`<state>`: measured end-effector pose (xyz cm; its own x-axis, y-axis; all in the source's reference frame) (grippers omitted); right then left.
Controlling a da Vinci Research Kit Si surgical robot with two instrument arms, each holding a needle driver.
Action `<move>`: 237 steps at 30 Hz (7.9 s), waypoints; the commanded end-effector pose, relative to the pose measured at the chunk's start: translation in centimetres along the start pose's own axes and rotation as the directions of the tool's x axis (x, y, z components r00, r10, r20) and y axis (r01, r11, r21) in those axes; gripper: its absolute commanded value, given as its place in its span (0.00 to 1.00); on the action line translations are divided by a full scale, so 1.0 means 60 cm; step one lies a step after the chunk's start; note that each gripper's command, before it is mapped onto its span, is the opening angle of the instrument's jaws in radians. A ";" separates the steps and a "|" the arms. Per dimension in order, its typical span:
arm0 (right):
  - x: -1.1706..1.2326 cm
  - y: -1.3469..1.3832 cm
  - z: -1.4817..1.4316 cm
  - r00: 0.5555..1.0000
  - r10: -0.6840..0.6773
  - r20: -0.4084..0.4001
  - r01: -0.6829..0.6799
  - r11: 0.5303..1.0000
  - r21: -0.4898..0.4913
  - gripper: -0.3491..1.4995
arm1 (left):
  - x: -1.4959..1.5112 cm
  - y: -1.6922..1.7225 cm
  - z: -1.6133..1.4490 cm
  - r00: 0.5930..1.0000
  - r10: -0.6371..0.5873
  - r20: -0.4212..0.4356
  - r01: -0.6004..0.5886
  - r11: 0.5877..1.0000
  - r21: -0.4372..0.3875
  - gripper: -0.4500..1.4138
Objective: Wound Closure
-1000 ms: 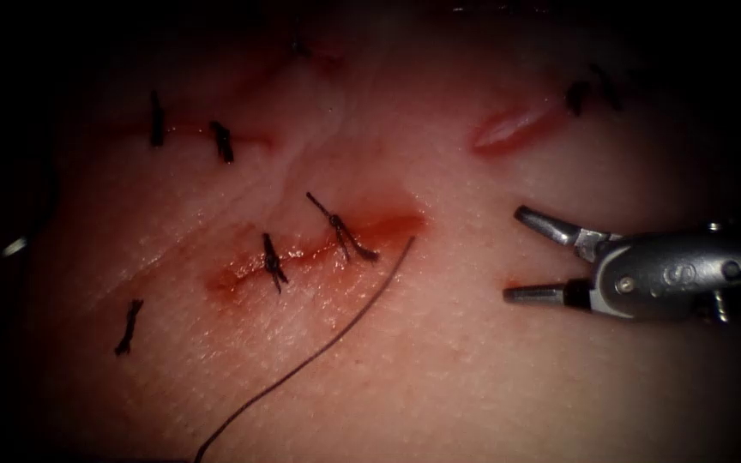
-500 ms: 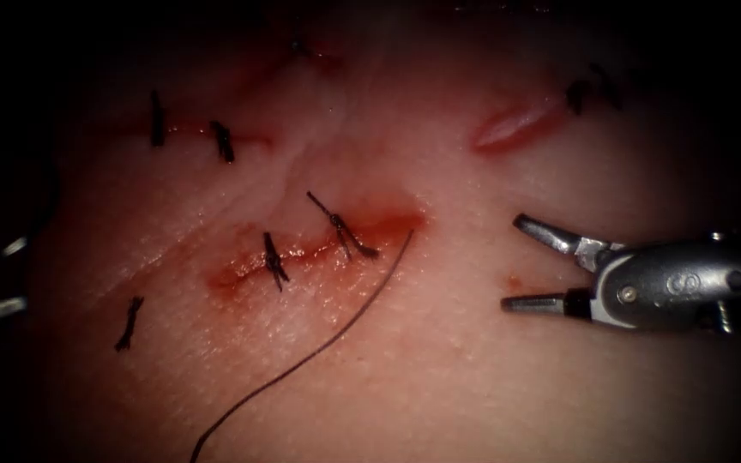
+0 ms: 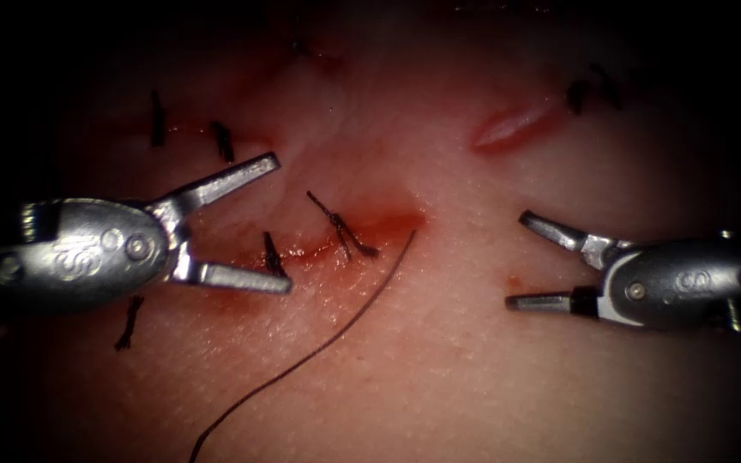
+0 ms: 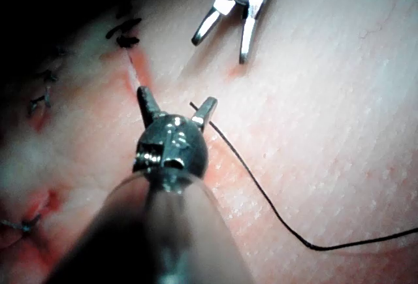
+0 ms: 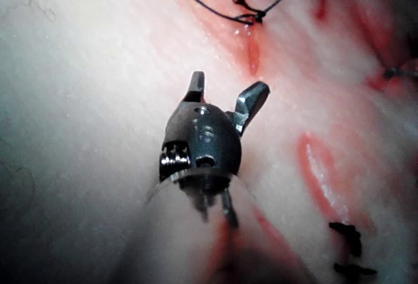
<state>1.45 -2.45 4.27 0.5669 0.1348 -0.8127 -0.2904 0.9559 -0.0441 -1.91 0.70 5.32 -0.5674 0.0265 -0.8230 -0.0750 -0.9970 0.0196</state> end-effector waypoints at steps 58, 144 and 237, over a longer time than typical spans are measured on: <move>0.0086 -0.0015 0.0183 0.959 0.208 -0.194 -0.176 0.970 0.168 0.88 | -0.0168 -0.0017 0.0116 0.998 -0.047 -0.029 0.047 0.999 0.005 0.00; 0.0047 -0.0018 0.0137 0.987 0.060 -0.152 -0.064 0.998 -0.020 0.99 | -0.0172 0.0091 -0.0014 0.963 -0.113 -0.245 0.089 0.990 -0.108 0.00; 0.0003 -0.0069 0.0116 0.984 0.154 -0.085 -0.154 0.988 0.010 0.99 | -0.0462 0.0107 0.0020 0.391 -0.879 0.273 0.920 0.371 -0.125 0.82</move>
<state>2.03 -2.66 4.63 0.4504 0.2587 -0.8545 -0.3667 0.9263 0.0872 -0.42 -0.09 7.56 -0.4152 0.8864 -0.2046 -0.4362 -0.3914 -0.8103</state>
